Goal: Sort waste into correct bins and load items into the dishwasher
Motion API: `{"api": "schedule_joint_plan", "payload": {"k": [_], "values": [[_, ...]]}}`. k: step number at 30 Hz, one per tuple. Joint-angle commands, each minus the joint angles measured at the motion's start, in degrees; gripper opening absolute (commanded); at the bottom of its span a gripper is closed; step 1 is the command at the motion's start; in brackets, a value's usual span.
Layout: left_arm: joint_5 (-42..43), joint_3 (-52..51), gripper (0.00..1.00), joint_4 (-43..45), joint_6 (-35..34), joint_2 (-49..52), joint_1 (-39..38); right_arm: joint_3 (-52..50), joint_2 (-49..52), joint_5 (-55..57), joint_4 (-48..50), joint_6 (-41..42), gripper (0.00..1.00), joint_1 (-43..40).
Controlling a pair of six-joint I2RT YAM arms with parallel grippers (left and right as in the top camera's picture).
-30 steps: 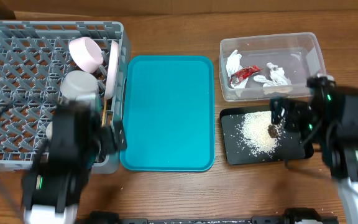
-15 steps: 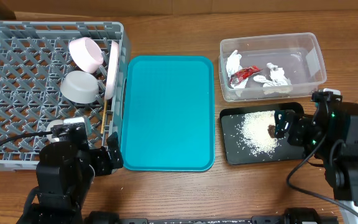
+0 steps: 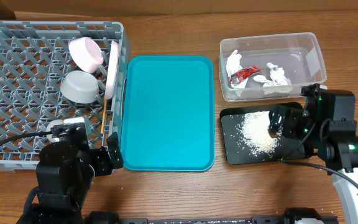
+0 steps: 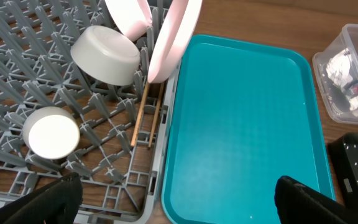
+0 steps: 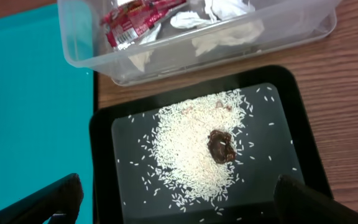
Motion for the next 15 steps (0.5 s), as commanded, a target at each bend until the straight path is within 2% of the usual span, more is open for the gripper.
{"api": "schedule_joint_plan", "payload": {"k": [1,15], "values": [[0.5,-0.6,1.0,0.1,-0.4,0.1,-0.4,-0.1,-1.1,0.7,0.3,-0.4,1.0,1.5],[0.5,-0.6,1.0,0.1,-0.4,0.1,-0.4,-0.4,-13.7,3.5,-0.1,-0.4,1.0,2.1]]}}
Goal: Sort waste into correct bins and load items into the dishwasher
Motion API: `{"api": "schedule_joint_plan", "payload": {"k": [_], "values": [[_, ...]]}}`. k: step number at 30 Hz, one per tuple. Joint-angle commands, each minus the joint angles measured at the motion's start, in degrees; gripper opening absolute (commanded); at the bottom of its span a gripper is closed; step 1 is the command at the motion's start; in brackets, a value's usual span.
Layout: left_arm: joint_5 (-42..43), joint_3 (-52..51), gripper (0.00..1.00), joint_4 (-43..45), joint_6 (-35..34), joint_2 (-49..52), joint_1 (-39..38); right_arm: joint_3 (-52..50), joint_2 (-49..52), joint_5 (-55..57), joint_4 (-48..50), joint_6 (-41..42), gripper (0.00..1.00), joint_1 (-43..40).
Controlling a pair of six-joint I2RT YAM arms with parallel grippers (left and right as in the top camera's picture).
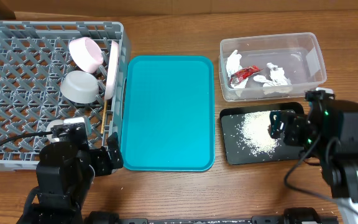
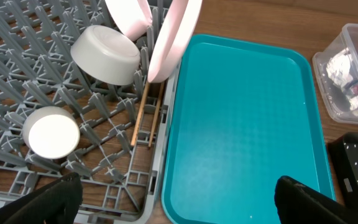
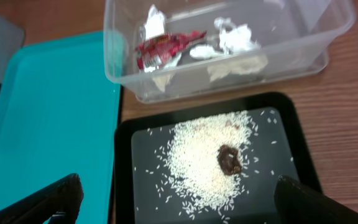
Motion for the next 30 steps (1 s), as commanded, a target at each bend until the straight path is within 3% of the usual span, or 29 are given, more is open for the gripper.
{"api": "schedule_joint_plan", "payload": {"k": [1,7,15,19,23,30], "values": [[0.5,-0.6,1.0,0.2,-0.4,0.1,-0.4,-0.4,-5.2,3.0,0.0,-0.4,1.0,0.2],[0.5,-0.6,1.0,0.2,-0.4,0.1,-0.4,-6.7,-14.3,3.7,6.9,-1.4,1.0,0.3],[0.5,-0.6,1.0,0.2,-0.4,0.1,-0.4,-34.8,-32.5,-0.5,42.4,-2.1,1.0,2.5],[0.5,-0.6,1.0,0.2,-0.4,0.1,-0.4,-43.3,-37.6,-1.2,53.8,-2.1,1.0,2.5],[0.5,-0.6,1.0,0.2,-0.4,0.1,-0.4,-48.8,-42.0,-1.2,59.6,-2.2,1.0,2.5],[0.5,-0.6,1.0,0.2,-0.4,0.1,-0.4,-54.5,-48.9,-3.5,61.0,-6.3,1.0,2.4]]}}
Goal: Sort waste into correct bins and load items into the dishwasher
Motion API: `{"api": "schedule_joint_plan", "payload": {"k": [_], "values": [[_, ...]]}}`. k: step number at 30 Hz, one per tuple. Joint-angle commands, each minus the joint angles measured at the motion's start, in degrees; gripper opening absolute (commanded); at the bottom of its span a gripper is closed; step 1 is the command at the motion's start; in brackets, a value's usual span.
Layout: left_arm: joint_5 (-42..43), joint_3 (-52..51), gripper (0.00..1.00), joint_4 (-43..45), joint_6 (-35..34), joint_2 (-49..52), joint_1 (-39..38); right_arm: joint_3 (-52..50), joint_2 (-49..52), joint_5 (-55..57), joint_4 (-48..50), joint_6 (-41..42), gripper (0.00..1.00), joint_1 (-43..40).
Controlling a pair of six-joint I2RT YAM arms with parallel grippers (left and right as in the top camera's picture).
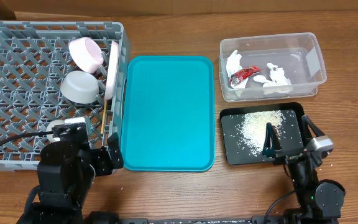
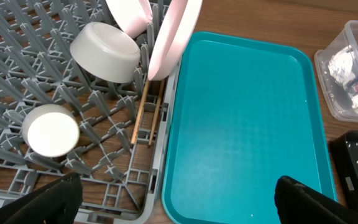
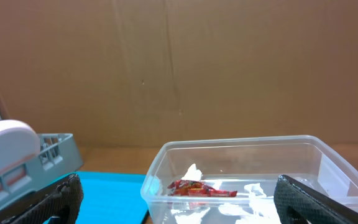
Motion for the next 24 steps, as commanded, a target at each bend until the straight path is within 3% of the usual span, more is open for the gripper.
{"api": "schedule_joint_plan", "payload": {"k": [1,9,24], "values": [[0.5,-0.3,1.0,0.2,-0.4,0.0,-0.4,-2.9,-3.2,-2.8,1.4,-5.1,1.0,0.2],[0.5,-0.3,1.0,0.2,-0.3,0.0,-0.4,-3.0,-3.2,-2.5,-9.3,-8.2,1.0,0.2],[0.5,-0.3,1.0,0.2,-0.4,0.0,-0.4,-3.0,-3.2,-1.3,-9.2,-8.2,1.0,0.2]]}}
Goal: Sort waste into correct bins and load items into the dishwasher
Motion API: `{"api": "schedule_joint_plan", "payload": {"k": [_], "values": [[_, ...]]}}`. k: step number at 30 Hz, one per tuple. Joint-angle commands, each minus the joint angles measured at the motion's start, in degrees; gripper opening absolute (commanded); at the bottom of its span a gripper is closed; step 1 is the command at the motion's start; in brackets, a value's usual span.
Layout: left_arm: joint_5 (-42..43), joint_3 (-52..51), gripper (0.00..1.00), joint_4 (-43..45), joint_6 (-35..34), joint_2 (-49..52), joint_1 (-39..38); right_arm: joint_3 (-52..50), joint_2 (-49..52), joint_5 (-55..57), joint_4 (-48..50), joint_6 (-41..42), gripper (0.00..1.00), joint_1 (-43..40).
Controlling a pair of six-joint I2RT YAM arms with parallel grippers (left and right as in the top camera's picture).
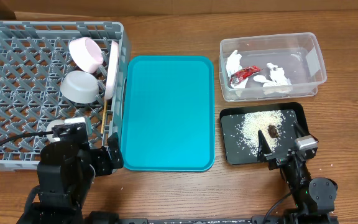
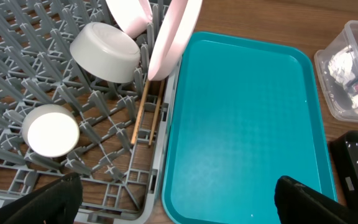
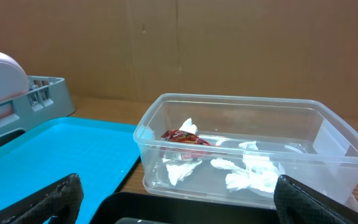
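The grey dish rack [image 1: 55, 25] at the left holds a pink cup [image 1: 84, 52], a pink plate [image 1: 112, 68], a grey bowl [image 1: 81, 86], a white cup [image 2: 50, 132] and chopsticks [image 2: 143, 115]. The teal tray [image 1: 168, 112] lies bare in the middle. A clear bin [image 1: 316, 56] holds tissues and a red wrapper [image 1: 244, 73]. Below it a black tray [image 1: 229, 152] carries rice [image 1: 250, 127] and a brown lump [image 1: 271, 130]. My left gripper [image 2: 179, 199] is open at the rack's front corner. My right gripper [image 3: 179, 202] is open, low at the black tray's front edge.
A brown cardboard wall [image 3: 229, 50] stands behind the table. Bare wood [image 1: 166, 193] runs along the front edge between the two arms.
My right gripper has dropped back a little toward the front edge, uncovering the brown lump in the overhead view. Its camera sits nearer the clear bin. The left arm has not moved.
My right gripper was open above the black tray, looking down on the rice and brown lump. Then it stood higher over the tray. Later it was folded low at the table's front, facing the bin, and it stays there now. The left arm kept still.
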Motion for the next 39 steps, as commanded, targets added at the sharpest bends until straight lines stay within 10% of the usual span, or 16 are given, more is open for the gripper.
{"api": "schedule_joint_plan", "payload": {"k": [1,31,39], "values": [[0.5,-0.3,1.0,0.2,-0.4,0.0,-0.4,-0.6,-0.5,0.7,0.3,-0.2,1.0,0.2],[0.2,-0.6,1.0,-1.6,-0.3,-1.0,-0.4,-0.6,-0.5,0.7,0.3,-0.2,1.0,0.2],[0.5,-16.5,1.0,6.9,-1.1,-12.7,-0.3,-0.6,-0.5,0.7,0.3,-0.2,1.0,0.2]]}}
